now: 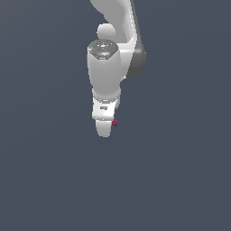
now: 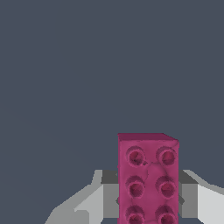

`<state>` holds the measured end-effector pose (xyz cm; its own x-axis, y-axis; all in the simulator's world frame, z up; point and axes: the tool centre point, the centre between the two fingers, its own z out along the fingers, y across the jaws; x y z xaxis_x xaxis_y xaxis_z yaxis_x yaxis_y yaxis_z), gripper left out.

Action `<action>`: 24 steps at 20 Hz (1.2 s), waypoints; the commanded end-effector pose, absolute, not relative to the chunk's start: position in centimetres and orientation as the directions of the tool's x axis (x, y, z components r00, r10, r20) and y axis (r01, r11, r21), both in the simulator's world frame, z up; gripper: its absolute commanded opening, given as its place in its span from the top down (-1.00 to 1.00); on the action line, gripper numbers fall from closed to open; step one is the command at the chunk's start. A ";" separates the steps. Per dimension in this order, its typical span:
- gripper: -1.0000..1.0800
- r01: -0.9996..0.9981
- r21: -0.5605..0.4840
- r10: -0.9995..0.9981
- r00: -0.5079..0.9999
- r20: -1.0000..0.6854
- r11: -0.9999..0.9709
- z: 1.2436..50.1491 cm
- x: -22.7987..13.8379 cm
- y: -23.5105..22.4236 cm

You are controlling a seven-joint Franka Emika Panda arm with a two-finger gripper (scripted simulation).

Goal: Pick up the object and move it to a goal position.

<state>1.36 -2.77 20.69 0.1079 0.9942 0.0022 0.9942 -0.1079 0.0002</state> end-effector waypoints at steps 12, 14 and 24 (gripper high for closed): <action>1.00 0.994 0.000 0.994 0.109 0.001 -0.109 32.0 4.0 -8.0; 1.00 0.994 0.000 0.994 0.110 0.001 -0.110 32.8 4.2 -8.4; 1.00 0.994 0.000 0.994 0.110 0.000 -0.110 34.5 4.8 -9.2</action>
